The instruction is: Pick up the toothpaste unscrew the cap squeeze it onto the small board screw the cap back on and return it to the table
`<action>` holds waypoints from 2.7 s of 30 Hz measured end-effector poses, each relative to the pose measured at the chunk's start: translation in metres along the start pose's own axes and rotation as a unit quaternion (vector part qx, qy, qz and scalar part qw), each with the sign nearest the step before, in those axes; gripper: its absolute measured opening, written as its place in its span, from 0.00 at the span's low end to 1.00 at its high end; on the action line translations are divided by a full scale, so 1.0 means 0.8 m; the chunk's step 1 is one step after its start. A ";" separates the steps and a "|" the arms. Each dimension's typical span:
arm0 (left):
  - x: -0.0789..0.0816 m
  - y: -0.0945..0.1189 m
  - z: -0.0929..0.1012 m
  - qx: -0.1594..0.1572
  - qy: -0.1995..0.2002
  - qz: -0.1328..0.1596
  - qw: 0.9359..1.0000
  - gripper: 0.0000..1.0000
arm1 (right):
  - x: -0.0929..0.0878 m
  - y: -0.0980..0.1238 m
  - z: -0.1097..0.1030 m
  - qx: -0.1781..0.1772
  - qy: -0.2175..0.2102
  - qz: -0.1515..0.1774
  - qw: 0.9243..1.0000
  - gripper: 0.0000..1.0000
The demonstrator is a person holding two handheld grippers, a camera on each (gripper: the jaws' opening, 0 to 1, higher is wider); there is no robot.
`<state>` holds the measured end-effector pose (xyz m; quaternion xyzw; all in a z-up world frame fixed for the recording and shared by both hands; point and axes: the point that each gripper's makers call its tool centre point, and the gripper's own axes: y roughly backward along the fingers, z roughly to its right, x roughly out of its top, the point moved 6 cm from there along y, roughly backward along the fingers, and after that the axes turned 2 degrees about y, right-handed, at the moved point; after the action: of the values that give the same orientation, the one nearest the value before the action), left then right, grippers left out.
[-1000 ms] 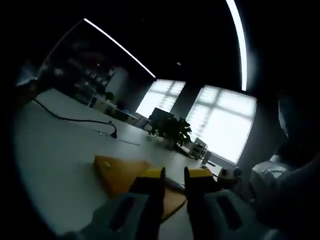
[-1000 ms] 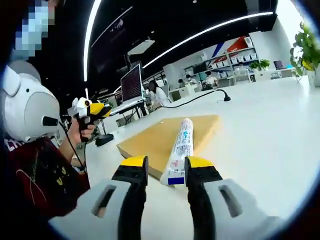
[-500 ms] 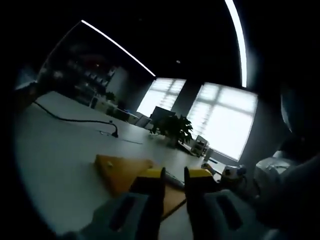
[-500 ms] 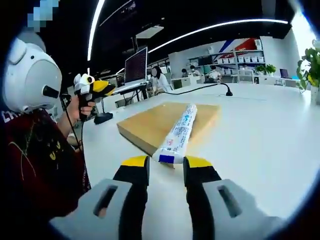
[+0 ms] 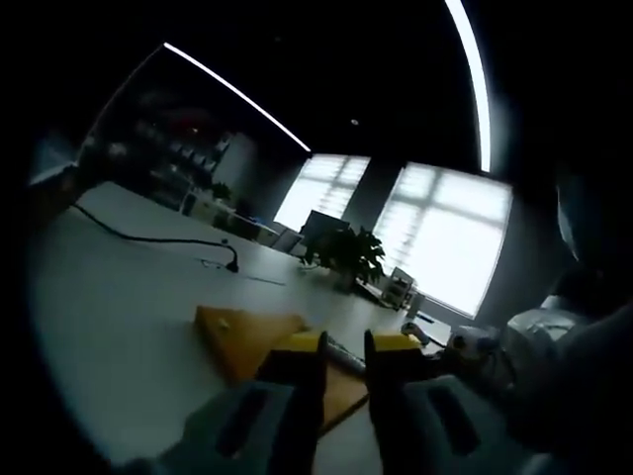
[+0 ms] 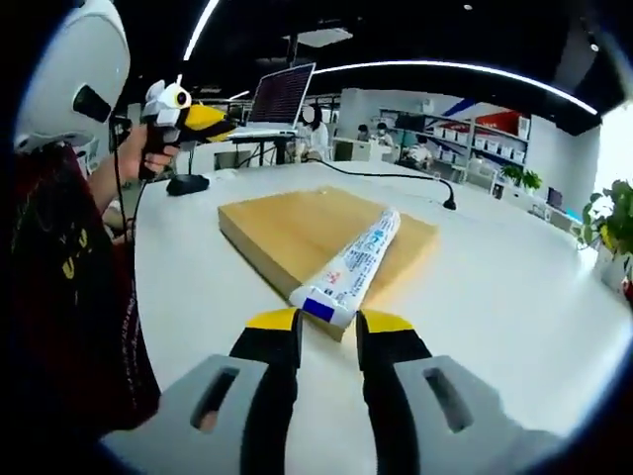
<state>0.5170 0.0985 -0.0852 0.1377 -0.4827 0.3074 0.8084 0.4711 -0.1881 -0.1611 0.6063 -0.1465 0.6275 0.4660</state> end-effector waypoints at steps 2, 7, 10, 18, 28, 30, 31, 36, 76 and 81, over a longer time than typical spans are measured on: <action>0.001 0.001 -0.003 -0.001 0.002 0.000 1.000 0.15 | 0.001 -0.001 -0.003 0.002 0.002 0.002 1.000 0.24; 0.001 0.003 -0.009 -0.001 0.004 -0.004 1.000 0.15 | 0.004 -0.008 -0.006 0.011 -0.006 0.008 1.000 0.25; 0.000 0.004 -0.009 0.001 0.001 -0.006 1.000 0.15 | 0.005 -0.013 -0.006 0.011 -0.010 0.011 1.000 0.25; -0.005 0.008 -0.014 0.011 0.001 -0.011 1.000 0.15 | 0.009 -0.020 -0.002 0.000 -0.052 0.027 0.998 0.24; -0.007 0.010 -0.016 0.015 0.002 -0.009 1.000 0.15 | 0.016 -0.032 0.001 -0.014 -0.048 0.038 0.998 0.26; -0.008 0.012 -0.017 0.016 0.003 -0.010 1.000 0.15 | 0.016 -0.035 0.002 -0.016 -0.054 0.042 0.998 0.26; -0.007 0.013 -0.018 0.017 0.004 -0.009 1.000 0.15 | 0.016 -0.036 0.002 -0.016 -0.055 0.043 0.997 0.26; -0.008 0.016 -0.020 0.017 0.006 -0.006 1.000 0.15 | 0.017 -0.041 0.005 -0.026 -0.051 0.046 0.997 0.25; -0.006 0.035 0.031 0.084 -0.271 0.053 0.957 0.44 | 0.061 0.070 0.100 0.026 -0.142 0.260 0.955 0.30; -0.011 0.044 0.063 0.089 -0.288 0.073 0.951 0.44 | 0.072 0.092 0.106 0.004 -0.157 0.308 0.938 0.32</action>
<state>0.4567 0.0967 -0.0704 0.2559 -0.6746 0.3548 0.5947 0.4778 -0.2666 -0.0626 0.6244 -0.3945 0.6377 0.2187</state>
